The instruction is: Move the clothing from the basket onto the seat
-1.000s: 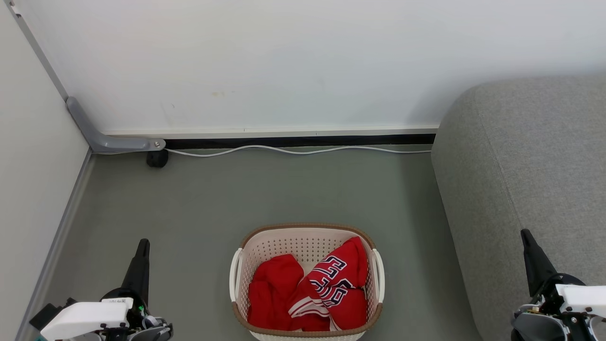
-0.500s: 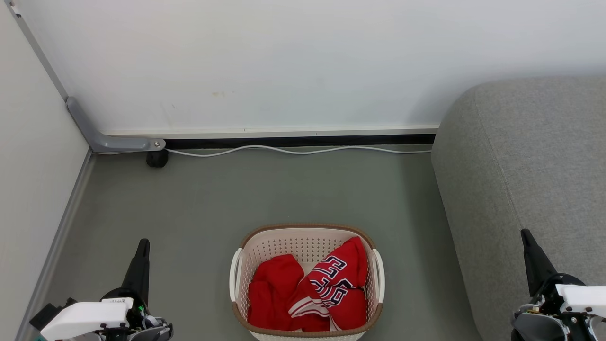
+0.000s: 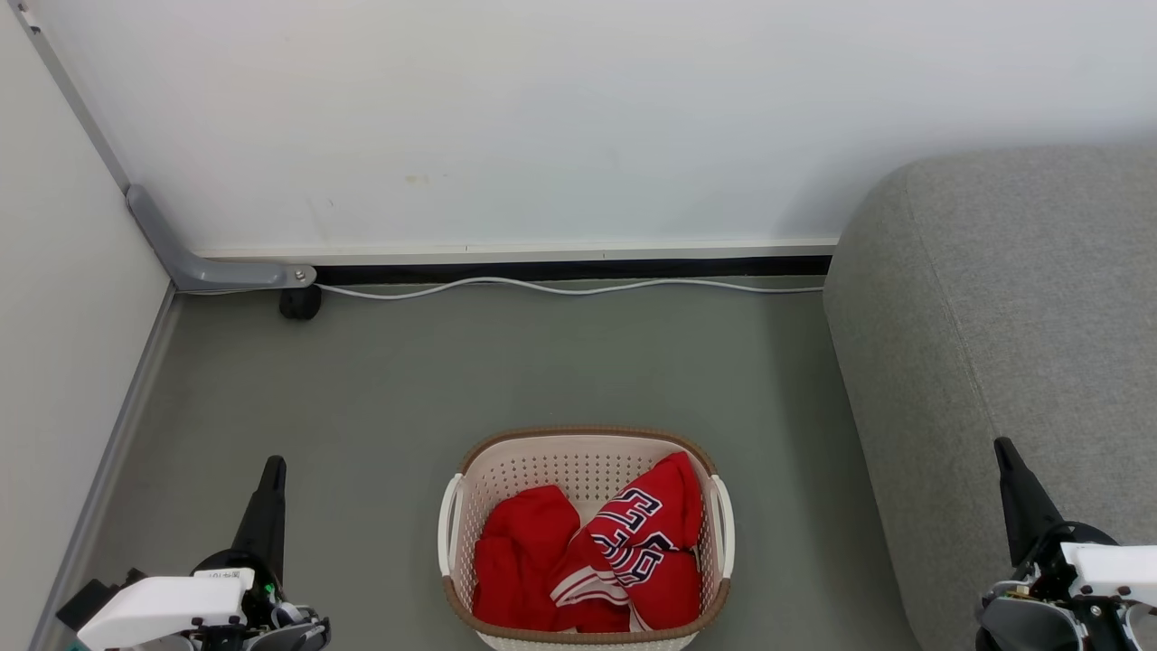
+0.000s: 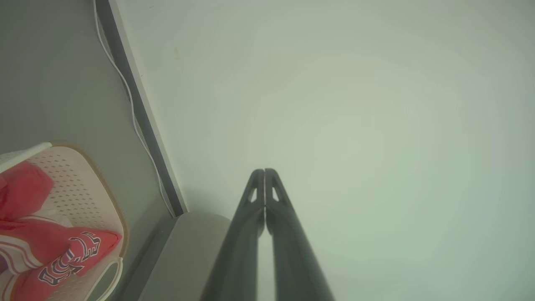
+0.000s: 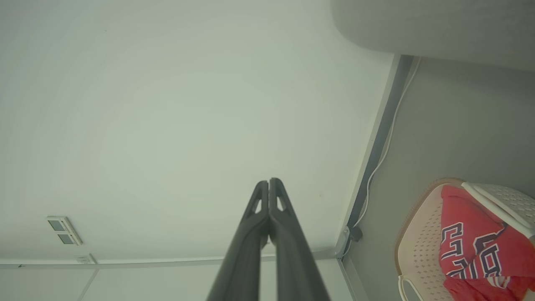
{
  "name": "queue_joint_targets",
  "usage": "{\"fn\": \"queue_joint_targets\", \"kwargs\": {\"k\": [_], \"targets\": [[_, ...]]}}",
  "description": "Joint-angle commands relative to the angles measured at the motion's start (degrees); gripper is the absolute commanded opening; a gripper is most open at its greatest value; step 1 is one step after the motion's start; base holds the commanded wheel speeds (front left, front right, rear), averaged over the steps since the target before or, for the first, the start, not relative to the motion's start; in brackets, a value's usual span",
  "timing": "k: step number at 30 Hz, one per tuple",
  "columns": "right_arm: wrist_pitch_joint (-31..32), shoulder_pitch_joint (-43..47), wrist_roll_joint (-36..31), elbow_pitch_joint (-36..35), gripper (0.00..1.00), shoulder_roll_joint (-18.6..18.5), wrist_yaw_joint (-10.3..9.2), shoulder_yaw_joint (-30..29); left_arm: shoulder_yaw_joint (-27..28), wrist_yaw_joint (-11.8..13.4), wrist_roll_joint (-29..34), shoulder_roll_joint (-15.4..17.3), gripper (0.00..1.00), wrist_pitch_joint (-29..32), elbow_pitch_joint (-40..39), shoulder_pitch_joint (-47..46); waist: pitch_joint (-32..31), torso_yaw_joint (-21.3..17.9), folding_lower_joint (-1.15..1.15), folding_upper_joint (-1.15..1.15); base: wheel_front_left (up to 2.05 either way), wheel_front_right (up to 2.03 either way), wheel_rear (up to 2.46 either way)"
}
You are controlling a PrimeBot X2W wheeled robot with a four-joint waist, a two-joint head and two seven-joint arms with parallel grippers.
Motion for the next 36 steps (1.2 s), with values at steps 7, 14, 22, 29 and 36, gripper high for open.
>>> {"fn": "queue_joint_targets", "kwargs": {"k": [7, 14, 22, 29, 36], "targets": [[0.42, -1.31, 0.67, -1.64, 0.0, -0.76, 0.25, 1.12, 1.84, -0.43, -0.23, 0.96, 0.0, 0.17, -1.66, -3.31, 0.0, 0.0, 0.0, 0.0, 0.0, 0.0, 0.0], [0.42, -1.31, 0.67, -1.64, 0.0, -0.76, 0.25, 1.12, 1.84, -0.43, -0.23, 0.96, 0.0, 0.17, -1.66, -3.31, 0.0, 0.0, 0.0, 0.0, 0.0, 0.0, 0.0], [0.42, -1.31, 0.67, -1.64, 0.0, -0.76, 0.25, 1.12, 1.84, -0.43, -0.23, 0.96, 0.0, 0.17, -1.66, -3.31, 0.0, 0.0, 0.0, 0.0, 0.0, 0.0, 0.0], [0.42, -1.31, 0.67, -1.64, 0.0, -0.76, 0.25, 1.12, 1.84, -0.43, -0.23, 0.96, 0.0, 0.17, -1.66, -3.31, 0.0, 0.0, 0.0, 0.0, 0.0, 0.0, 0.0], [0.42, -1.31, 0.67, -1.64, 0.0, -0.76, 0.25, 1.12, 1.84, -0.43, -0.23, 0.96, 0.0, 0.17, -1.66, -3.31, 0.0, 0.0, 0.0, 0.0, 0.0, 0.0, 0.0]]}}
